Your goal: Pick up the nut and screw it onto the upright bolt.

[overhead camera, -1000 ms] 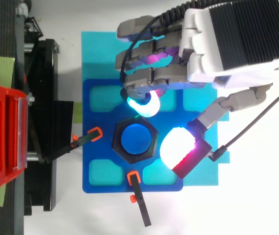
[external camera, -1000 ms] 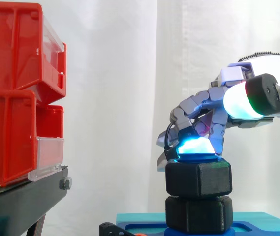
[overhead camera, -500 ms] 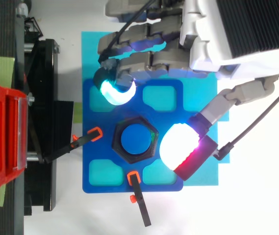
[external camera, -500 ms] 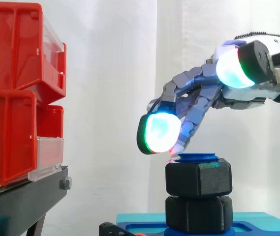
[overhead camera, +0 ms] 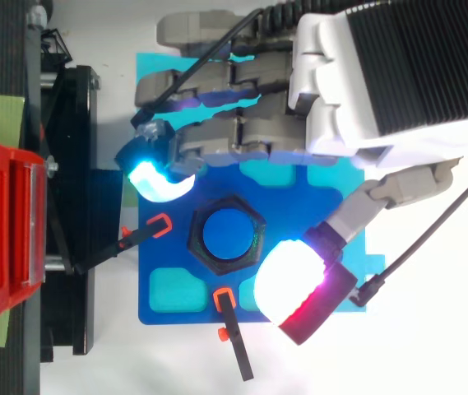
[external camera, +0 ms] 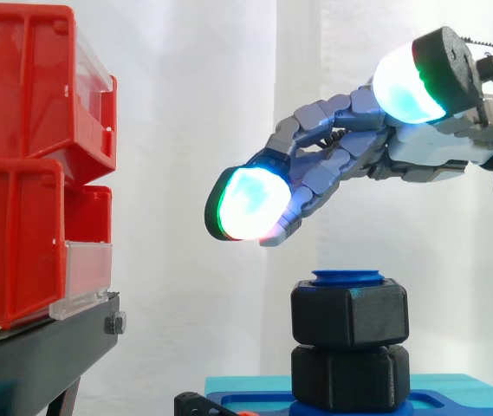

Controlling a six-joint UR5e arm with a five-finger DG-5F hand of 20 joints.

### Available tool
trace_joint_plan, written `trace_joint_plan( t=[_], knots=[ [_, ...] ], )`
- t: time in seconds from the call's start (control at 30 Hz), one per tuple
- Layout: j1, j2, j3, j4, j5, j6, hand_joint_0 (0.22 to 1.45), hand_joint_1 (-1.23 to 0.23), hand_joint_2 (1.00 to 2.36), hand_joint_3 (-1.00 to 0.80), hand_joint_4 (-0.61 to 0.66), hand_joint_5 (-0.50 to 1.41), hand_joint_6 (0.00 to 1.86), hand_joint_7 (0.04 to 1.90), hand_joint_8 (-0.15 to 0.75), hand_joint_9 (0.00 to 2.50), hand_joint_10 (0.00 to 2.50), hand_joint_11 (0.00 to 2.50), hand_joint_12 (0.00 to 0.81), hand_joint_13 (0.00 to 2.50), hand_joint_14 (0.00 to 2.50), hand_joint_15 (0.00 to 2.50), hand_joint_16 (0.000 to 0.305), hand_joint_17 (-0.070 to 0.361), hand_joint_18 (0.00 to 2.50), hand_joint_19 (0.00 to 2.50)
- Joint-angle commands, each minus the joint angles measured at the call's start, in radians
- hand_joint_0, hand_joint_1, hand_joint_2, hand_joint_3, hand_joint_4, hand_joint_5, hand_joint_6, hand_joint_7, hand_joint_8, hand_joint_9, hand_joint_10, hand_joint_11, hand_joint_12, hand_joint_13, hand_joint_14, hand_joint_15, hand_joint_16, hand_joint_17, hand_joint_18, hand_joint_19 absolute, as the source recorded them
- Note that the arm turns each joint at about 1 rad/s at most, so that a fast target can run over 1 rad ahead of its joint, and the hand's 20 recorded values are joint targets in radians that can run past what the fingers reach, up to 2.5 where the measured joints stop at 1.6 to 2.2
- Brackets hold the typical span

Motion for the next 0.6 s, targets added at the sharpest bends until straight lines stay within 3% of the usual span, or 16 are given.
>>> trace_joint_plan(
  t=[0.0,0.07,0.2,0.57],
  knots=[
    [0.013,-0.001,-0.009,0.004,0.019,0.0,0.48,-0.07,1.0,-0.5,0.21,-0.18,0.5,0.62,0.235,0.57,0.0,0.0,0.317,0.18,0.0,0.0,0.038,0.086,0.0,0.0],
    [0.02,0.001,-0.05,0.033,0.039,0.002,0.47,-0.08,1.0,-0.5,0.21,-0.18,0.5,0.62,0.237,0.57,0.0,0.0,0.318,0.18,0.0,0.0,0.038,0.086,0.0,0.0],
    [0.03,0.001,-0.063,0.107,0.06,0.004,0.47,-0.08,1.0,-0.5,0.21,-0.18,0.5,0.63,0.239,0.57,0.0,0.0,0.319,0.18,0.0,0.0,0.038,0.086,0.0,0.0],
    [0.034,0.001,-0.064,0.081,0.06,-0.001,0.47,-0.09,1.0,-0.5,0.23,-0.16,0.5,0.7,0.25,0.59,0.0,0.0,0.321,0.18,0.0,0.0,0.038,0.086,0.0,0.0]
  ],
)
